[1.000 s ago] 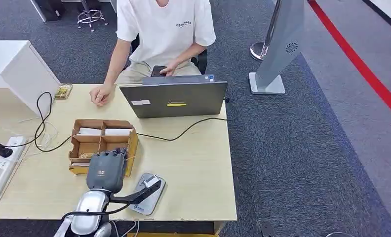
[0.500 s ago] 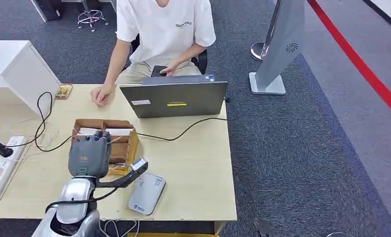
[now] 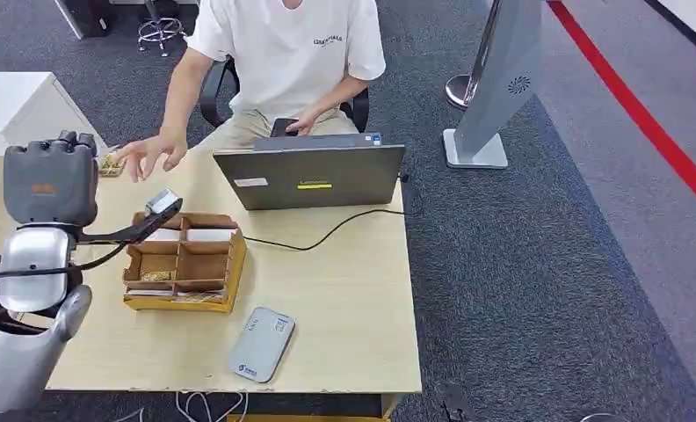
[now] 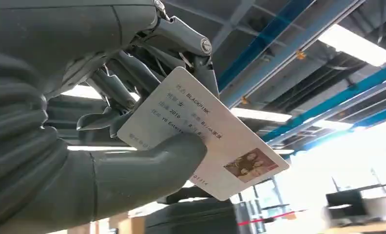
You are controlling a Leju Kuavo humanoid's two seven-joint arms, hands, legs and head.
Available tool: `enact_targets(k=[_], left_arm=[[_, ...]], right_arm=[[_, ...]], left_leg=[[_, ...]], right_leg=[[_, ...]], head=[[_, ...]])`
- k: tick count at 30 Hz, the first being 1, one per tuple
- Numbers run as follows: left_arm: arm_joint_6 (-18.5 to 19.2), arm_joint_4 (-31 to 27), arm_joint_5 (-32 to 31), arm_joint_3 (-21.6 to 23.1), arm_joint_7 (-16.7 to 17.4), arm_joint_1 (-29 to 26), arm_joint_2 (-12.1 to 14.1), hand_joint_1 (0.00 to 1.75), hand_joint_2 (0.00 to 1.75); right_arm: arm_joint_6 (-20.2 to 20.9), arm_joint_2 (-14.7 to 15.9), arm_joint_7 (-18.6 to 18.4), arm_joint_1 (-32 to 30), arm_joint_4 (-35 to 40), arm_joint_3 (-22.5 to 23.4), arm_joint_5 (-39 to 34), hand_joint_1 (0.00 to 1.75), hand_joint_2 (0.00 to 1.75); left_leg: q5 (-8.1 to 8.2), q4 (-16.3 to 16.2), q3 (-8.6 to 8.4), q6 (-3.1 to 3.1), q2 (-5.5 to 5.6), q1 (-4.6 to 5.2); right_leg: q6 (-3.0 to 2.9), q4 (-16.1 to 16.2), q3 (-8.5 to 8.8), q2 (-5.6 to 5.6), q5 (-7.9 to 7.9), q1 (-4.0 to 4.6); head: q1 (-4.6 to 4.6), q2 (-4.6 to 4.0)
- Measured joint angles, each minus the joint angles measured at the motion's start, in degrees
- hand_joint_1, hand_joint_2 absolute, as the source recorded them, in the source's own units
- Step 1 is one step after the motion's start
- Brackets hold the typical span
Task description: Pass the card to the sensor for recognition and then transmit it.
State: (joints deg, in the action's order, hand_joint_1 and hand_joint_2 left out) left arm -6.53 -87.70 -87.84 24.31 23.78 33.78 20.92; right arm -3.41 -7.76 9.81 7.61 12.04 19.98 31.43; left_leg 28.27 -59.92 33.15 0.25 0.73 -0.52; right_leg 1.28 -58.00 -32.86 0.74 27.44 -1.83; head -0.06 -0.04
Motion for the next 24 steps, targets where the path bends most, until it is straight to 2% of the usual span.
enact_targets(k=[5,13,14,18,20,24], left_arm=[[-0.3,3.9,0.0,-0.6,1.0,1.6,1.5,1.75,1.75],[0.7,5.4,0.0,-0.7,1.3,2.7,1.9,1.75,1.75],[0.7,5.4,0.0,-0.7,1.3,2.7,1.9,0.00,1.75],[0.7,5.4,0.0,-1.6,-0.4,2.6,1.6,0.00,1.75],[0.2,5.4,0.0,-3.3,-2.0,2.3,0.9,0.00,1.75],[0.3,4.6,0.0,-5.4,-3.0,1.3,-0.1,0.00,1.75]], right_arm=[[-0.6,0.0,-1.1,-0.2,0.0,0.1,1.3,0.00,1.75],[-1.7,0.7,-2.0,-0.8,-0.1,0.1,2.8,0.00,1.75],[-1.7,0.8,-2.0,-0.9,-0.1,0.1,2.9,0.00,1.75],[-1.9,0.9,-2.4,-1.1,-0.1,0.1,3.5,0.00,1.75],[-2.0,0.9,-2.4,-1.2,-0.1,0.1,4.1,0.00,1.75],[-2.2,0.9,-2.4,-1.3,-0.1,0.1,4.7,0.00,1.75]], left_leg=[[0.00,0.0,0.03,0.00,0.01,0.00],[0.01,0.0,0.05,0.01,-0.01,0.02],[0.01,0.0,0.06,0.01,-0.02,0.02],[0.01,0.0,0.06,0.00,-0.02,0.02],[0.01,0.0,0.06,0.00,-0.02,0.02],[0.01,0.0,0.06,0.00,-0.01,0.02]], right_leg=[[0.00,0.0,-0.02,0.00,0.00,0.00],[0.01,0.0,-0.04,0.02,-0.01,-0.01],[0.01,0.0,-0.05,0.03,-0.01,-0.01],[0.01,0.0,-0.06,0.04,-0.01,-0.01],[0.01,0.0,-0.06,0.04,-0.01,-0.01],[0.01,0.0,-0.07,0.02,-0.01,-0.01]], head=[[0.02,0.00],[0.00,0.00],[0.02,0.00],[0.02,0.00],[0.02,0.00],[0.02,0.00]])
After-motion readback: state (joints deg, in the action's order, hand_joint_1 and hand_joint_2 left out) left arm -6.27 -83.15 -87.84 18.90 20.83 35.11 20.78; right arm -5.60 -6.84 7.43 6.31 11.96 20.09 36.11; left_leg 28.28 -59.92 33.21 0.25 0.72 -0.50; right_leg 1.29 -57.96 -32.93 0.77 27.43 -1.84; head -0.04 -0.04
